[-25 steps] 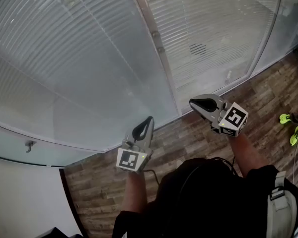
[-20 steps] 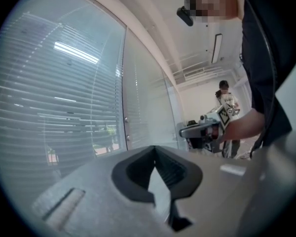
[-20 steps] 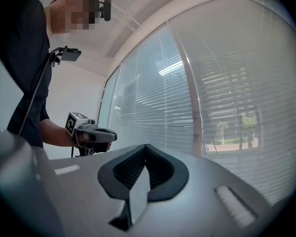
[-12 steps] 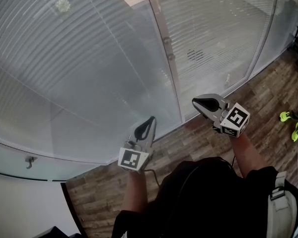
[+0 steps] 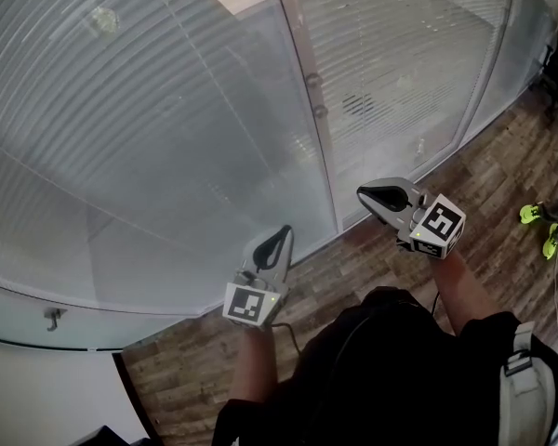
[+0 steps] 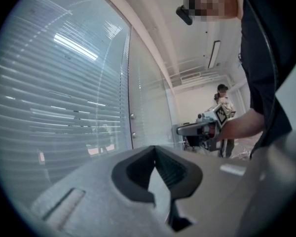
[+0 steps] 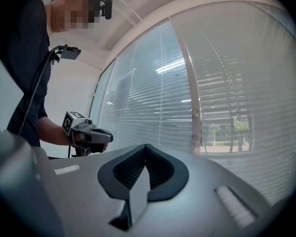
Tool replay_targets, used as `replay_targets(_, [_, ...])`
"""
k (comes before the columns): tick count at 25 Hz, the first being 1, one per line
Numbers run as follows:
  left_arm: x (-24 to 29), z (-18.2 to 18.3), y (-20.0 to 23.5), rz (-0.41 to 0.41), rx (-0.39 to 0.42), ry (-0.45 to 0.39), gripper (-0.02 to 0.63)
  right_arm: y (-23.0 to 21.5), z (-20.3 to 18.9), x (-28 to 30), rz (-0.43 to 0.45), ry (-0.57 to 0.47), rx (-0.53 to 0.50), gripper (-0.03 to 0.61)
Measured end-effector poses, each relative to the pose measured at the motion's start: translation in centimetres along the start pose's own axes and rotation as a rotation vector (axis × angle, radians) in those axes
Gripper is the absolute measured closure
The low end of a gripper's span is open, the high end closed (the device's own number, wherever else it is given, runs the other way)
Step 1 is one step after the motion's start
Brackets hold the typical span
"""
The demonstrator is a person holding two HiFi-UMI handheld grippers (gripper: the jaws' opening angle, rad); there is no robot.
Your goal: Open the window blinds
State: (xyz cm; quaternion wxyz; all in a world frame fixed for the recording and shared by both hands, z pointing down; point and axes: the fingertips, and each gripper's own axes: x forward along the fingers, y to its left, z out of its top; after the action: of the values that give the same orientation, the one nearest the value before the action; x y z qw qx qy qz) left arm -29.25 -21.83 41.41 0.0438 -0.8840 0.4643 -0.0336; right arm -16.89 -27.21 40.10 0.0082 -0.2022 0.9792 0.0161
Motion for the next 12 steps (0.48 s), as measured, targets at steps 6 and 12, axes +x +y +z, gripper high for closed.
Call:
replay_targets(6, [0.3, -0.3, 0.5, 0.023, -0.01, 0.011, 0.609, -1.3, 0.3, 0.7, 0.012, -0.002, -0.011, 0.573])
replay_targets(12, [1.3, -0.3, 1.4, 0.068, 0.003, 0.002, 0.609, -2.9, 0.5, 1.0, 0.028, 0.0, -0.014, 0.574])
